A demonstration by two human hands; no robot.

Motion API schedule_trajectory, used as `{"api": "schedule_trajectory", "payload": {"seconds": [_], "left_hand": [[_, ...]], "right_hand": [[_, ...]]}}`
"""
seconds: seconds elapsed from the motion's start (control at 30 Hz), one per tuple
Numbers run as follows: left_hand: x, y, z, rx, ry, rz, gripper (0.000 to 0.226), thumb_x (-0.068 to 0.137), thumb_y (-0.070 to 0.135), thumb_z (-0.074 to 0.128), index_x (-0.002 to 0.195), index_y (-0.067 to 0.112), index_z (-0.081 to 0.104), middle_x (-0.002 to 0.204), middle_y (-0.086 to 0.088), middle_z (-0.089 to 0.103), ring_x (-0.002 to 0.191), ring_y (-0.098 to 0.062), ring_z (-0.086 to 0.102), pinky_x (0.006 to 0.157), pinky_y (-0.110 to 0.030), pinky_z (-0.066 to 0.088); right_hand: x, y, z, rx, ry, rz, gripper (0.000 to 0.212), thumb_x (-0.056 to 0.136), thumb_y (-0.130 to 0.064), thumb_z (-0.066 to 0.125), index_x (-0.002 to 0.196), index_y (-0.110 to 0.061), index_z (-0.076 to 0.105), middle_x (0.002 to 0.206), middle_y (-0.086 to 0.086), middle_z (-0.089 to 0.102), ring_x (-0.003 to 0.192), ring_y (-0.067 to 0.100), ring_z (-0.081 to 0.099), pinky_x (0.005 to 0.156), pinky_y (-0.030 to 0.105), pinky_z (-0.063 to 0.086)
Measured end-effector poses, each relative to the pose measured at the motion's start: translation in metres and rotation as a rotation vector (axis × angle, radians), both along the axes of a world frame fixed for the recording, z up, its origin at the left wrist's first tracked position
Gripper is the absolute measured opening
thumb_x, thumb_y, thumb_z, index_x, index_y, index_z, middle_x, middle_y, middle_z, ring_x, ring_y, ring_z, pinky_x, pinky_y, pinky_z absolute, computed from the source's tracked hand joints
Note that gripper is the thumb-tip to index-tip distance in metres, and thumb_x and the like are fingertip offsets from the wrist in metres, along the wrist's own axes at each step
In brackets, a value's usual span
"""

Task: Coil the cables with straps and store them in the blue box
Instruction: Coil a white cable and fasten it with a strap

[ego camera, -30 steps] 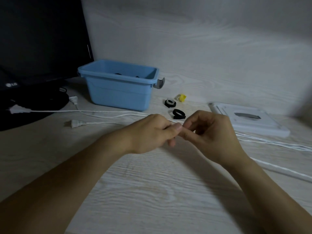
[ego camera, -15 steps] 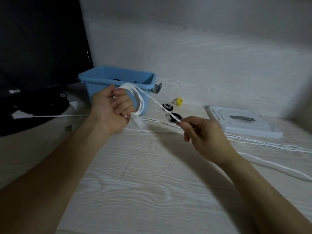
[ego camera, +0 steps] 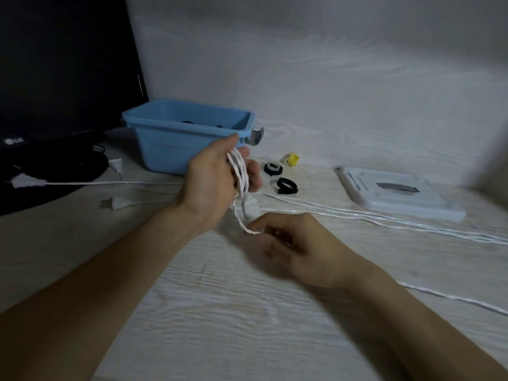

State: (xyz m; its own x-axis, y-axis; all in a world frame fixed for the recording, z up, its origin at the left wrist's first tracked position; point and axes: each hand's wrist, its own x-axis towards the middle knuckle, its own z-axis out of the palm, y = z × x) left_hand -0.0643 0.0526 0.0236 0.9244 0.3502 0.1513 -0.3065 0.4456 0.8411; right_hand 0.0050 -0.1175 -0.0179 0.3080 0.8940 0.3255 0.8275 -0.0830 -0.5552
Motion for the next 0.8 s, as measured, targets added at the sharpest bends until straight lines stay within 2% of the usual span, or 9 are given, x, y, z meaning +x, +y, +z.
{"api": "schedule_trajectory", "payload": {"seconds": [0.13, 0.27, 0.3, 0.37, 0.43, 0.53, 0.63, 0.73, 0.8], "left_hand": [[-0.002, -0.012, -0.01, 0.496, 0.114, -0.082, 0.047, 0.087, 0.046, 0.054, 0.108, 0.004, 0.057, 0.073, -0.007, 0.061, 0.068, -0.022, 0.055, 0.059, -0.028, 0.047], [-0.005, -0.019, -0.014, 0.84, 0.145, -0.025, 0.047, 0.088, 0.049, 0.046, 0.101, 0.008, 0.064, 0.077, 0.002, 0.063, 0.075, -0.011, 0.06, 0.073, -0.033, 0.046], [-0.005, -0.018, -0.013, 0.911, 0.145, -0.01, 0.046, 0.089, 0.049, 0.048, 0.097, 0.007, 0.063, 0.075, 0.002, 0.062, 0.072, -0.011, 0.058, 0.071, -0.035, 0.045], [-0.008, -0.018, -0.011, 1.038, 0.165, -0.026, 0.047, 0.094, 0.052, 0.049, 0.087, 0.007, 0.06, 0.067, 0.002, 0.058, 0.06, -0.01, 0.054, 0.058, -0.028, 0.043], [-0.01, -0.02, -0.009, 1.099, 0.225, -0.085, 0.059, 0.094, 0.057, 0.043, 0.08, 0.002, 0.056, 0.056, 0.001, 0.051, 0.045, -0.007, 0.043, 0.046, -0.019, 0.035], [-0.01, -0.023, -0.01, 1.096, 0.299, -0.242, 0.068, 0.093, 0.059, 0.036, 0.072, -0.001, 0.06, 0.041, 0.008, 0.039, 0.035, -0.006, 0.03, 0.042, -0.02, 0.027], [-0.009, -0.014, -0.011, 0.901, 0.322, -0.447, 0.055, 0.095, 0.055, 0.043, 0.063, 0.012, 0.052, 0.047, -0.003, 0.031, 0.034, -0.01, 0.018, 0.038, -0.02, 0.014], [-0.012, 0.01, -0.006, 0.673, 0.267, -0.539, 0.044, 0.092, 0.045, 0.046, 0.058, 0.017, 0.046, 0.043, 0.003, 0.028, 0.031, -0.008, 0.017, 0.034, -0.017, 0.015], [-0.013, 0.021, -0.001, 0.433, 0.233, -0.481, 0.045, 0.094, 0.042, 0.048, 0.055, 0.019, 0.042, 0.039, 0.007, 0.026, 0.03, -0.007, 0.019, 0.033, -0.019, 0.015]], "right_hand": [[0.002, -0.002, 0.006, 0.136, -0.048, -0.012, 0.016, 0.1, -0.016, 0.055, 0.108, -0.015, 0.069, 0.077, -0.022, 0.056, 0.067, -0.001, 0.054, 0.066, 0.01, 0.038], [0.001, -0.001, 0.008, 0.229, -0.093, -0.059, 0.014, 0.098, -0.017, 0.06, 0.104, -0.017, 0.073, 0.075, -0.017, 0.063, 0.063, 0.007, 0.057, 0.062, 0.015, 0.04], [0.0, -0.001, 0.008, 0.246, -0.084, -0.073, 0.012, 0.096, -0.017, 0.063, 0.1, -0.018, 0.074, 0.073, -0.017, 0.065, 0.061, 0.009, 0.059, 0.061, 0.016, 0.042], [-0.001, -0.002, 0.011, 0.3, -0.037, -0.121, 0.003, 0.09, -0.02, 0.072, 0.091, -0.02, 0.075, 0.071, -0.017, 0.069, 0.058, 0.01, 0.061, 0.059, 0.017, 0.044], [0.001, -0.005, 0.014, 0.375, 0.019, -0.221, 0.019, 0.075, -0.03, 0.085, 0.084, -0.021, 0.07, 0.065, -0.012, 0.069, 0.049, 0.01, 0.057, 0.051, 0.018, 0.042], [0.006, -0.008, 0.018, 0.393, 0.032, -0.275, 0.039, 0.062, -0.041, 0.091, 0.076, -0.019, 0.062, 0.058, -0.004, 0.068, 0.046, 0.016, 0.058, 0.047, 0.032, 0.048], [0.007, -0.01, 0.019, 0.38, 0.066, -0.188, 0.04, 0.066, -0.051, 0.083, 0.072, -0.015, 0.065, 0.062, 0.0, 0.07, 0.053, 0.024, 0.066, 0.051, 0.044, 0.053], [0.013, -0.013, 0.022, 0.412, 0.052, -0.212, 0.029, 0.075, -0.043, 0.077, 0.073, -0.015, 0.07, 0.059, -0.001, 0.067, 0.048, 0.018, 0.059, 0.047, 0.029, 0.047], [0.018, -0.016, 0.023, 0.436, 0.051, -0.264, 0.02, 0.082, -0.037, 0.073, 0.08, -0.018, 0.073, 0.058, -0.001, 0.065, 0.049, 0.014, 0.058, 0.051, 0.018, 0.043]]}}
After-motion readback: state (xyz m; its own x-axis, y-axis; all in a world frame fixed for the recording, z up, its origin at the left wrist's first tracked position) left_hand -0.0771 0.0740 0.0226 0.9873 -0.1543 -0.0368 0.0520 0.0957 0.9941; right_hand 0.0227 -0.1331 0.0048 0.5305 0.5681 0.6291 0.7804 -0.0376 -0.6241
